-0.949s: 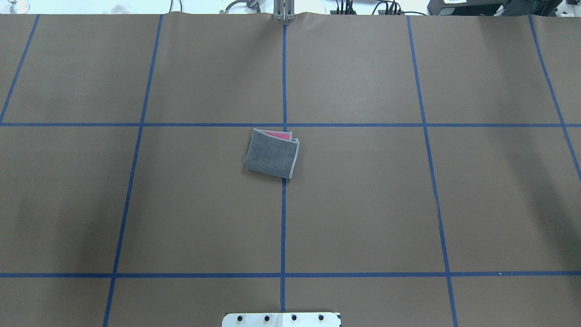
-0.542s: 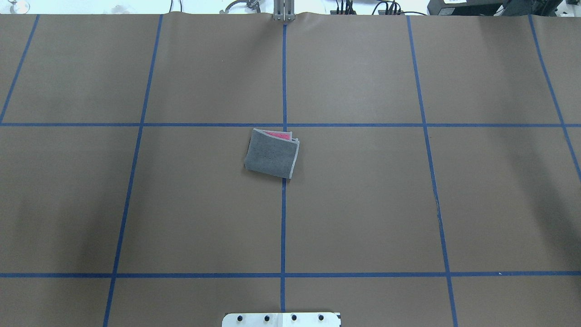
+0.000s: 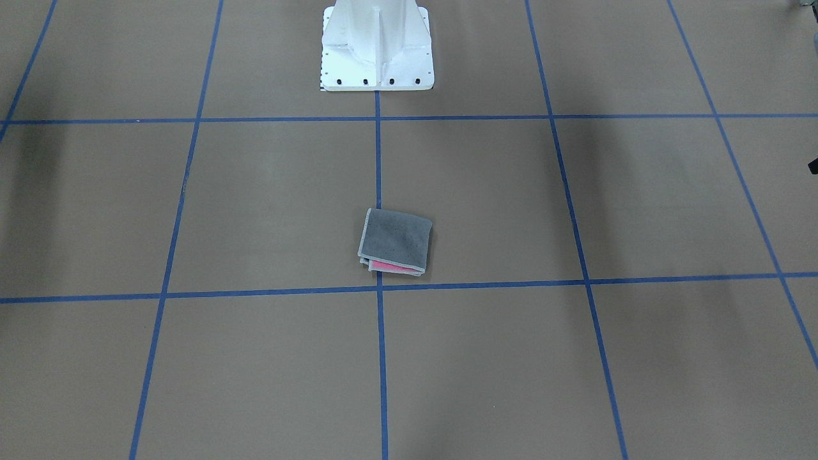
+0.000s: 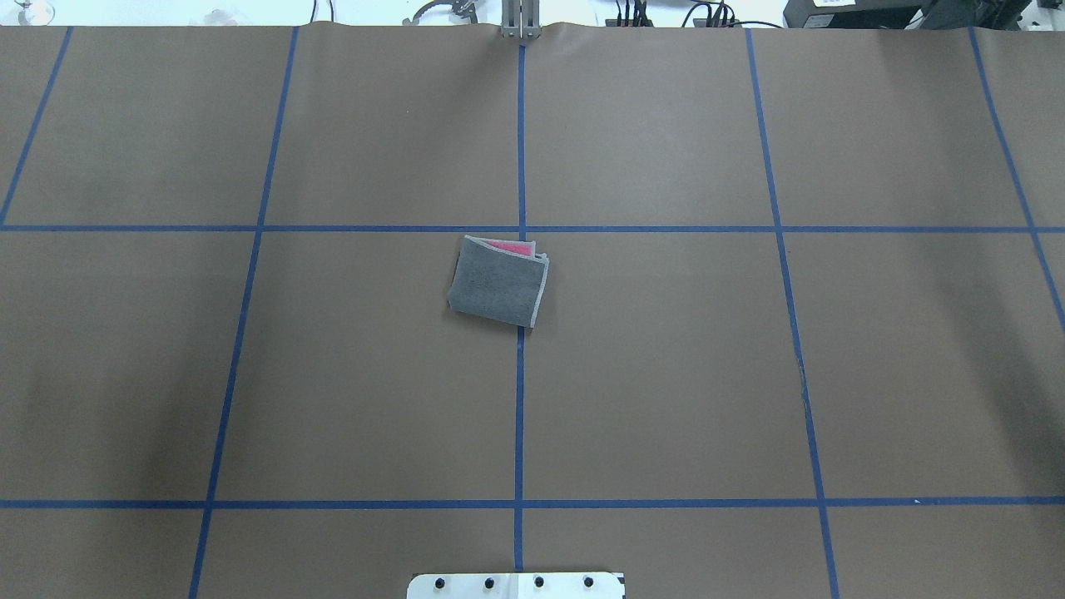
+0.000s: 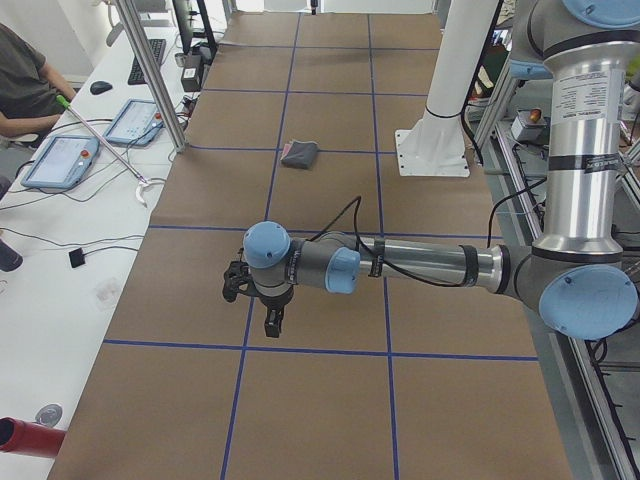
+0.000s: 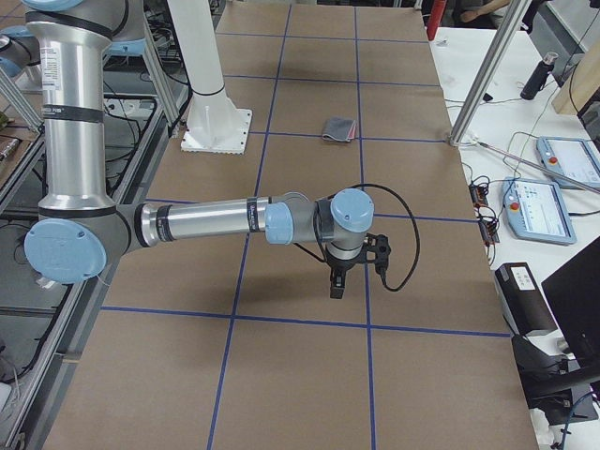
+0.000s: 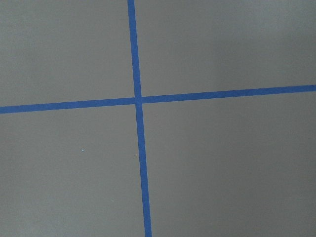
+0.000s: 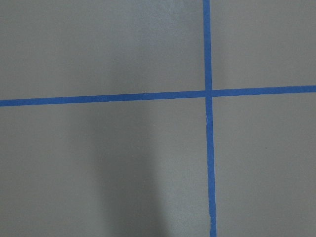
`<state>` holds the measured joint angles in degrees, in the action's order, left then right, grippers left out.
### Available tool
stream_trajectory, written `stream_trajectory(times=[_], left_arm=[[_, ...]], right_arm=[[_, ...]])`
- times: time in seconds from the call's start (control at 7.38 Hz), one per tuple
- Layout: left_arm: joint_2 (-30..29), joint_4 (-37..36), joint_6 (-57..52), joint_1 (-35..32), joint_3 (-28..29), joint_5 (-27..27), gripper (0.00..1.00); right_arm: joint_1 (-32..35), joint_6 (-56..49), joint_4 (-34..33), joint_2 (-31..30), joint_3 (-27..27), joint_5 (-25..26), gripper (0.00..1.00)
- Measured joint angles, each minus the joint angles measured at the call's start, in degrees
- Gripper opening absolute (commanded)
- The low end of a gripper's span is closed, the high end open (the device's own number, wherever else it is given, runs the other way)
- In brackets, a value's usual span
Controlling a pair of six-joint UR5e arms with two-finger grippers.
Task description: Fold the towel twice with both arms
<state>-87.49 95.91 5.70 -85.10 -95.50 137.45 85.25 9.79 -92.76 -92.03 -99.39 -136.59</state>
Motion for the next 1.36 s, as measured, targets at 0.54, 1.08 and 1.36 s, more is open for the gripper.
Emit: stream_trajectory(times=[0.54, 1.08, 1.36], left_arm=[[-0.1, -0.1, 0.1, 0.0, 0.4, 0.1, 1.00], [-0.1, -0.1, 0.2, 0.0, 1.3, -0.5, 1.00], [-0.5, -0.1, 0.2, 0.1, 2.6, -2.5, 1.00]], right_arm=[[-0.1, 0.0, 0.5, -0.7, 0.4, 0.6, 1.00], [-1.7, 0.0, 0.5, 0.7, 0.4, 0.7, 1.00], [-2.5, 0.0, 0.5, 1.0, 0.3, 0.6, 1.00]])
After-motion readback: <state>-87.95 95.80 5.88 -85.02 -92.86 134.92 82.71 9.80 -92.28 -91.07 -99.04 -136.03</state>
